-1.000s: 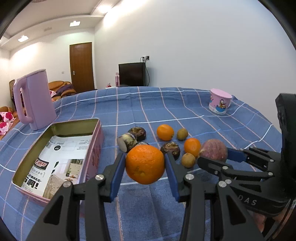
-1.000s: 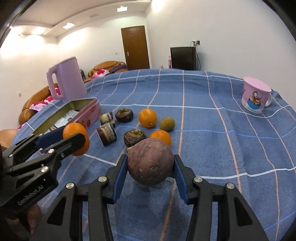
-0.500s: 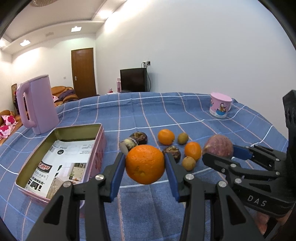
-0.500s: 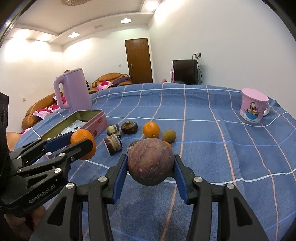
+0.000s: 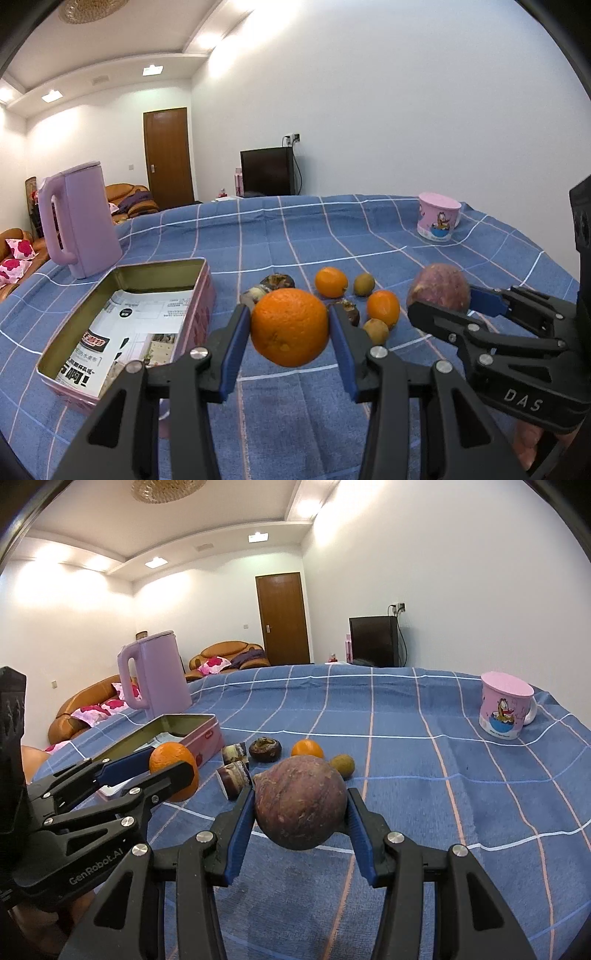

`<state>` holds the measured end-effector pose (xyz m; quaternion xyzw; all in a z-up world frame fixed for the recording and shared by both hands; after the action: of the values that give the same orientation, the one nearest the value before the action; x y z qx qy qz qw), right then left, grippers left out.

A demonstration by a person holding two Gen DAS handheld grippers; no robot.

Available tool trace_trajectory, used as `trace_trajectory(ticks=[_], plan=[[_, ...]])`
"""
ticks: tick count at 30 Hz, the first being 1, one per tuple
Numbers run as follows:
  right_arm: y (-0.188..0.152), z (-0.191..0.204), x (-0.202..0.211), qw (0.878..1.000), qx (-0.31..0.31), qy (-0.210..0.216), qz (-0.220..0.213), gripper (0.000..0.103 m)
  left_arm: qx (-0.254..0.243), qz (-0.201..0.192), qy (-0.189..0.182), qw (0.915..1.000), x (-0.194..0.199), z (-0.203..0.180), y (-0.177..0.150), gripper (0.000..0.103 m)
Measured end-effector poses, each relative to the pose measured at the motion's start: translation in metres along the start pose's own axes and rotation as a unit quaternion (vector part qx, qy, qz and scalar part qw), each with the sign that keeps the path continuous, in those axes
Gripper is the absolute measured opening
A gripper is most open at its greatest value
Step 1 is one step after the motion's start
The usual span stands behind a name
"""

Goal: Organize fruits
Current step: 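Carry the orange and passion fruit into the pink tin and release both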

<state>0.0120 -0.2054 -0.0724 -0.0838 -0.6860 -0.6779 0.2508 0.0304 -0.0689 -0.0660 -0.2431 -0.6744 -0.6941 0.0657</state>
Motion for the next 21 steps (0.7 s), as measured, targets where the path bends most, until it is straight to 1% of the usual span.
trace_trajectory(ticks=[10,15,21], plan=[[0.001,0.003,0.011,0.999,0.006,-0.002,-0.034,0.050,0.005,-0.014,0.002,0.9999,0.006,0.004,0.004,0.046],[0.006,0.008,0.011,0.999,0.017,-0.016,-0.035,0.050,0.010,-0.021,0.007,0.9997,0.014,0.011,0.010,0.046],[0.018,0.019,0.006,0.999,0.023,0.001,-0.032,0.050,0.022,-0.025,0.026,0.9991,0.017,0.032,0.018,0.046]])
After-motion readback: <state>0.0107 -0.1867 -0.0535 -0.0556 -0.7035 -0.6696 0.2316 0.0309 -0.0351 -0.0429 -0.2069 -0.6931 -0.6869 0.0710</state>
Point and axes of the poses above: each gripper's, at about its wrist camera, not at the fingertips, and x roughly against the way its jaws point, z to its left, y to its top, the point moved 2 cm from there along -x, roughly the way its jaws point, and after that the axes turned 3 degrees about x, right-handed, at the moved point
